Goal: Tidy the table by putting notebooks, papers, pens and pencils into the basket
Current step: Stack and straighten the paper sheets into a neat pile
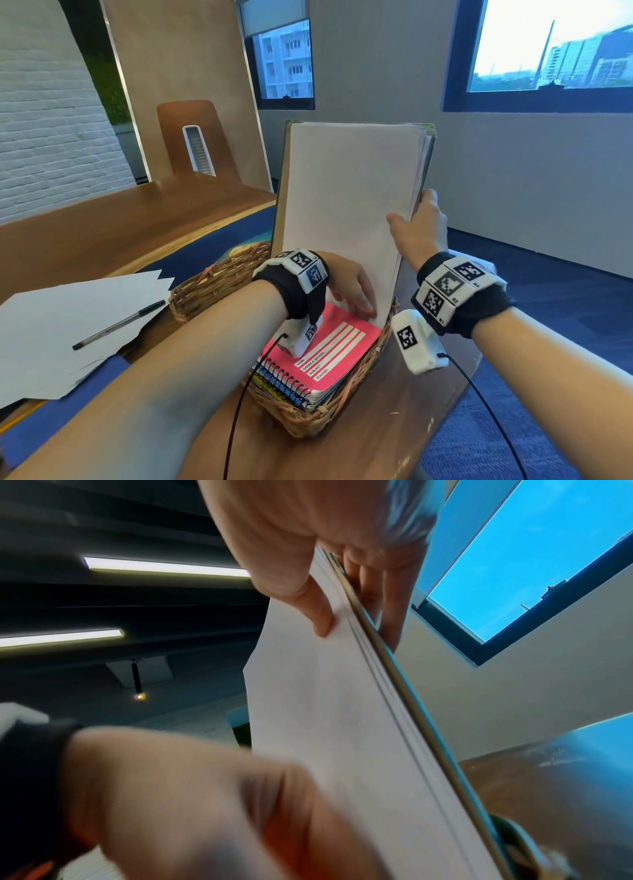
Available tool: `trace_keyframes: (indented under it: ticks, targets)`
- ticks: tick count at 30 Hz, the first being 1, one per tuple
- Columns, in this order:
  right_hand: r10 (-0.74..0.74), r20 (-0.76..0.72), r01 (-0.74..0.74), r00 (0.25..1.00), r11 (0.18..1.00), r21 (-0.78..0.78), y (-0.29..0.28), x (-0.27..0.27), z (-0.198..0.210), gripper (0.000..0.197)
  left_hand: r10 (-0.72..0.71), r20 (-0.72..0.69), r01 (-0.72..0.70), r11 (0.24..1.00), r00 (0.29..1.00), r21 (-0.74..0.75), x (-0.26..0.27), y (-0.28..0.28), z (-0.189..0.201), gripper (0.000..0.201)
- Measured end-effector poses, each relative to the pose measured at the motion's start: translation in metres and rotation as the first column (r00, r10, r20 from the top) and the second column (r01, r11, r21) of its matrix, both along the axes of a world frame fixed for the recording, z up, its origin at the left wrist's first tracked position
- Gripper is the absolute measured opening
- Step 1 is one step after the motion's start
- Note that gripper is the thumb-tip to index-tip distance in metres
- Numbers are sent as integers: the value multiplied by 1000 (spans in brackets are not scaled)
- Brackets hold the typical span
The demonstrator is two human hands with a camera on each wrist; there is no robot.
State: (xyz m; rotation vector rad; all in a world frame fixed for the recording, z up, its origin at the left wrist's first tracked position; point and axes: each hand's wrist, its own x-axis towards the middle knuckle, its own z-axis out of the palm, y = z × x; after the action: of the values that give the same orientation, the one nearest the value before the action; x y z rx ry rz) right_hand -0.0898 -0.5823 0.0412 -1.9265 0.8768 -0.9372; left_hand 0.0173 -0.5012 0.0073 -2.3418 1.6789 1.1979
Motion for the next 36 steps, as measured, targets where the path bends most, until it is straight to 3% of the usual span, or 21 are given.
trace_keyframes:
  ticks: [2,5,9,11,14,16,18,24,29,33,36]
  targets:
    - [6,18,-6,1000,1000,-2,0,0,0,42,14,49,-17,998,999,54,8,5,-8,27]
    - [22,40,-22,999,1000,-12,-2,-1,-2,44,85,42,-86,996,995,20,18,13,-8,25]
    - [38,51,-37,998,999,-25,-2,-3,-4,49,323,21,-310,921,946,-235,40,27,19,14]
    - [24,69,-23,997,1000,-12,-3,-2,-6,51,485,-42,-445,760,874,-474,54,35,33,7]
    - [-2,129,1,992,1000,8,-3,1,-4,45,682,-192,-535,335,706,-775,71,44,46,6]
    - [-5,156,4,988,1000,6,-3,3,-2,41,762,-209,-544,214,613,-811,81,46,44,23]
    - [-2,161,2,987,1000,4,-4,5,-1,40,790,-234,-591,192,567,-784,83,45,38,34]
    - [3,161,-5,987,1000,12,-7,7,-7,45,764,-299,-597,137,571,-791,78,40,25,30]
    - [-3,188,3,982,1000,-1,-6,5,-5,64,750,-299,-611,173,591,-773,80,46,28,34]
    - [-77,344,137,936,979,-153,3,3,3,77,777,-275,-598,157,566,-786,81,61,32,38]
    - [19,480,133,877,950,-282,19,4,22,74,796,-242,-573,155,555,-805,83,80,40,33]
